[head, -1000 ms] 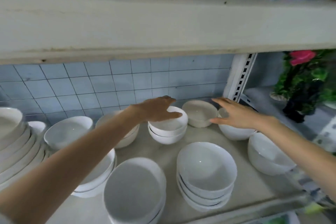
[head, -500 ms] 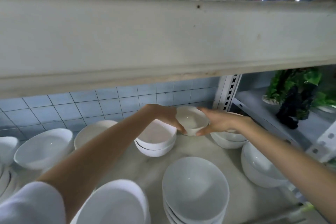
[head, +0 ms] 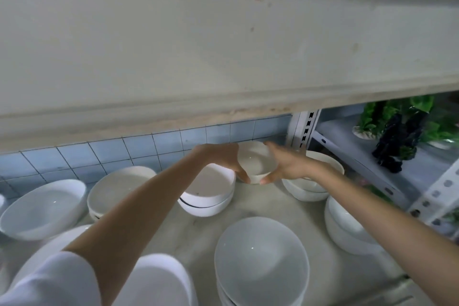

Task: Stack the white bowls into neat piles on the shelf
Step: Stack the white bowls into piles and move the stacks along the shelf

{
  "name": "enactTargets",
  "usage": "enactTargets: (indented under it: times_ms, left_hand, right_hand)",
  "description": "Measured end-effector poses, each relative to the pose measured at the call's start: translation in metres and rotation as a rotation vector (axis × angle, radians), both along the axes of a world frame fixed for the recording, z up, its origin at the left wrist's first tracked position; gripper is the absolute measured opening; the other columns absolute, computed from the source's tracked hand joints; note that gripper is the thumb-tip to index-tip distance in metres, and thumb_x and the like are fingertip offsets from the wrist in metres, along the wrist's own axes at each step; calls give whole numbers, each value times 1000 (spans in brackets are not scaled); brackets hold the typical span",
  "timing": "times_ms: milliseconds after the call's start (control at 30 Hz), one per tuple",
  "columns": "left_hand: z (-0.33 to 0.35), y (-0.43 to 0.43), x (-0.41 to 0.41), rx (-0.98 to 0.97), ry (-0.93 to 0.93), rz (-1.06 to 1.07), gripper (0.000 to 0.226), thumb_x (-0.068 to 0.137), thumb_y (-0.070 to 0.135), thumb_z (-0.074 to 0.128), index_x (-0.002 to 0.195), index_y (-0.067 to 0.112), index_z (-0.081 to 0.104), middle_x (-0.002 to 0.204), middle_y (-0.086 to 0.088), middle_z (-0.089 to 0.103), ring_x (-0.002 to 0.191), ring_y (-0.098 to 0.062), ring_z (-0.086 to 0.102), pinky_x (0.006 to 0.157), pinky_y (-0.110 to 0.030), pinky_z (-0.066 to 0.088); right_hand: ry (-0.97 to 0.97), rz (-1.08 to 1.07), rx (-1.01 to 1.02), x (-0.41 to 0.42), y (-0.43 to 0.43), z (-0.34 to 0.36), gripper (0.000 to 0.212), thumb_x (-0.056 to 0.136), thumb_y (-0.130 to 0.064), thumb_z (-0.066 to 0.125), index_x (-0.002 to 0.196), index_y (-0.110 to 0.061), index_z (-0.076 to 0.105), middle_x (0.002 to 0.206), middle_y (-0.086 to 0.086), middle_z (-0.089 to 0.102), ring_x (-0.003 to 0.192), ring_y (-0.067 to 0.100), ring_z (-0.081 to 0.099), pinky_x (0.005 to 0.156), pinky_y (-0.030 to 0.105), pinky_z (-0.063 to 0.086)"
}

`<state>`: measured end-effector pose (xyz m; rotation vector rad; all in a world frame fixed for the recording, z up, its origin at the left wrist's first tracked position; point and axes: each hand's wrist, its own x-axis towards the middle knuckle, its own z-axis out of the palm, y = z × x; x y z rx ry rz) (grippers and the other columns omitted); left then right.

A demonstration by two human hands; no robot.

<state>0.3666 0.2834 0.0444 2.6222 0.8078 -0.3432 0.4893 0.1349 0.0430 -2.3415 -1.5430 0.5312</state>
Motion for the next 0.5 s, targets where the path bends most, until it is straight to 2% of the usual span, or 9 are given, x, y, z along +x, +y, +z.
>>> enactTargets:
  times_ms: [67,167,333,433,500]
  left_hand:
    - [-1,-1,0,-24,-30,-3,97,27,75,73,111,29,57,104,6,66,96,-17,64,86,-44,53]
    - [7,-9,-11,-37,-59,-11,88,40,66,76,115,27,53,103,7,62,97,-18,60,86,-39,51]
    - [24,-9,-25,4,-155,-6,96,54,65,77,127,21,34,117,2,42,101,-19,51,85,-39,47]
    - [36,-10,-34,-14,-249,-6,98,59,59,80,133,17,32,121,0,40,104,-20,48,83,-34,44]
    - [43,-14,-41,-7,-297,18,97,60,57,80,134,17,30,120,-1,39,103,-21,48,78,-32,42]
  right_hand:
    - [48,-13,40,-1,-3,1,108,58,-39,86,143,-23,22,139,0,44,126,20,42,102,38,39]
    - [85,-10,79,-1,-6,0,104,58,-34,87,141,-26,24,136,-6,45,124,16,44,102,38,39]
    - [193,-2,228,-4,-11,11,97,61,-20,87,140,-22,32,131,-8,45,118,10,44,91,19,38]
    - [166,9,282,-4,-12,22,100,59,-26,88,141,-24,30,130,-11,43,119,10,43,99,27,37]
    - [159,8,305,-6,-14,29,103,59,-31,88,142,-27,28,131,-12,43,119,9,43,99,27,36]
